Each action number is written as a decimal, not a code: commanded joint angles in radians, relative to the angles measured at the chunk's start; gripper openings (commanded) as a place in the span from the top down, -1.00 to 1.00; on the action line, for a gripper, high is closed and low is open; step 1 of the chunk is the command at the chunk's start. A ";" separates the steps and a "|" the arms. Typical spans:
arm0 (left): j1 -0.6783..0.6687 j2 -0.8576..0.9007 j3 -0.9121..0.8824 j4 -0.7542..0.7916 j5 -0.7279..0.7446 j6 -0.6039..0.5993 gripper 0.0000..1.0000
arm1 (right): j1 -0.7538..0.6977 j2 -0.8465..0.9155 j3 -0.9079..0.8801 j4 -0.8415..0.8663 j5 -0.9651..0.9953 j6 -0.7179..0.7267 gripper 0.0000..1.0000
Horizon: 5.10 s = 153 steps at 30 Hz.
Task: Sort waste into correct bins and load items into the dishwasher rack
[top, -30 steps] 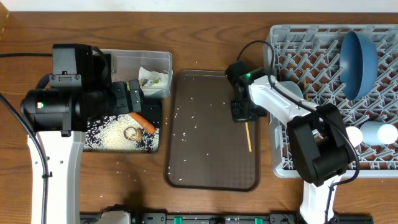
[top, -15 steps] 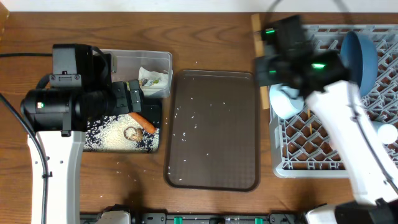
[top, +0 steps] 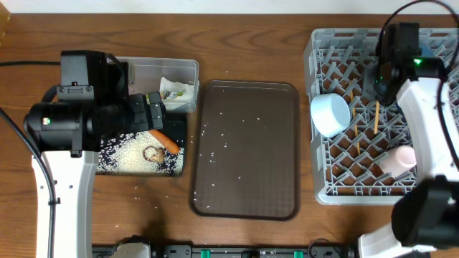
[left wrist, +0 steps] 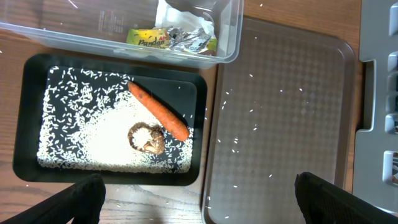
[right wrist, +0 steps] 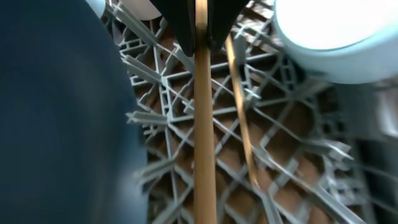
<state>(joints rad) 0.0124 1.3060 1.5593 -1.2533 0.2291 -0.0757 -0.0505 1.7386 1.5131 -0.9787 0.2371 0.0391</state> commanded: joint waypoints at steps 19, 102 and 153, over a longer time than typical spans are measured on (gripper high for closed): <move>0.005 0.002 0.009 -0.003 -0.010 -0.005 -0.95 | 0.312 -0.399 0.061 -0.032 -0.568 0.002 -0.98; 0.005 0.002 0.009 -0.003 -0.010 -0.005 -0.96 | 0.396 -1.725 -1.508 0.911 -0.316 -0.010 -0.99; -0.064 -1.219 -1.260 1.033 -0.133 0.079 -0.96 | 0.396 -1.725 -1.508 0.911 -0.316 -0.010 -0.98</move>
<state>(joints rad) -0.0490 0.1474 0.3393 -0.2283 0.0975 -0.0105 0.3668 0.0158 0.0067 -0.0639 -0.0879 0.0154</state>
